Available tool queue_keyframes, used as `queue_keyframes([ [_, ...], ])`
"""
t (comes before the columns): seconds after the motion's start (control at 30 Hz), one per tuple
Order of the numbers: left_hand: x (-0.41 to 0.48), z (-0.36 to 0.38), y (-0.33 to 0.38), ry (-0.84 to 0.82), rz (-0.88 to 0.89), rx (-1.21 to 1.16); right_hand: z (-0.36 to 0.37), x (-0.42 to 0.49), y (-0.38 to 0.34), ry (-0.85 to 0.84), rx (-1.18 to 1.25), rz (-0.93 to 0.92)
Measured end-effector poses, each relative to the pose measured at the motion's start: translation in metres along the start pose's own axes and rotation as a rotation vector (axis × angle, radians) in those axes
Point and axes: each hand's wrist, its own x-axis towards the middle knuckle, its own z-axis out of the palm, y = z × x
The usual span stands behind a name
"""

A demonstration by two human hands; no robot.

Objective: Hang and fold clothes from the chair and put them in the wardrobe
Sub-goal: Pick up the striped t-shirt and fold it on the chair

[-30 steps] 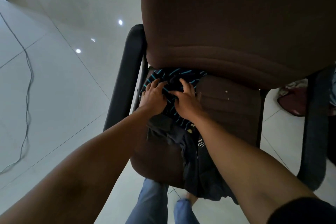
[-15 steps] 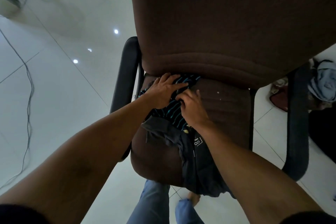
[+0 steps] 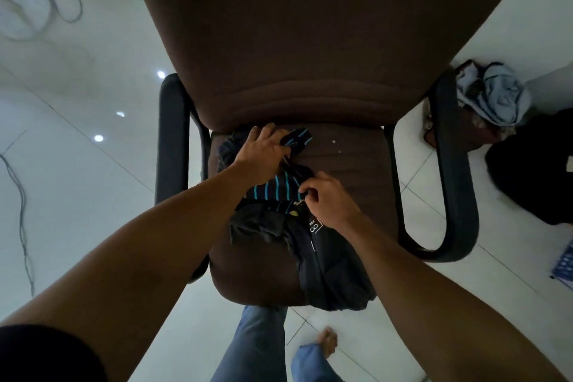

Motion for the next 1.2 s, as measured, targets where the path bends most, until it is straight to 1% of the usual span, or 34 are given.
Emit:
queue_keyframes([
  [0.07, -0.001, -0.005, 0.005, 0.027, 0.004, 0.010, -0.008, -0.007, 0.001, -0.002, -0.041, -0.005],
  [0.13, -0.002, -0.013, 0.010, 0.029, 0.009, 0.008, -0.015, -0.017, 0.003, 0.033, -0.074, -0.011],
  [0.27, -0.008, -0.031, 0.022, 0.062, 0.039, 0.012, -0.032, -0.040, 0.004, 0.211, 0.107, -0.045],
  [0.4, -0.018, -0.055, 0.034, 0.055, 0.085, 0.052, -0.064, -0.064, -0.001, 0.339, 0.196, -0.098],
  [0.47, -0.025, -0.065, 0.040, 0.063, 0.128, 0.054, -0.082, -0.080, -0.001, 0.400, 0.201, -0.125],
  [0.57, -0.037, -0.078, 0.052, 0.111, 0.189, -0.015, -0.109, -0.106, -0.002, 0.494, 0.195, -0.176],
  [0.77, -0.079, -0.109, 0.101, 0.138, 0.213, -0.260, -0.155, -0.176, -0.005, 0.591, 0.172, -0.232],
  [0.9, -0.130, -0.136, 0.148, 0.229, 0.239, -0.322, -0.189, -0.234, -0.017, 0.675, 0.116, -0.319],
  [0.97, -0.161, -0.156, 0.172, 0.306, 0.253, -0.390, -0.211, -0.267, -0.027, 0.719, 0.095, -0.361],
  [1.07, -0.211, -0.198, 0.198, 0.430, 0.242, -0.526, -0.251, -0.318, -0.044, 0.815, 0.050, -0.445],
  [1.2, -0.273, -0.264, 0.223, 0.563, 0.253, -0.574, -0.306, -0.385, -0.070, 0.899, -0.038, -0.511],
])
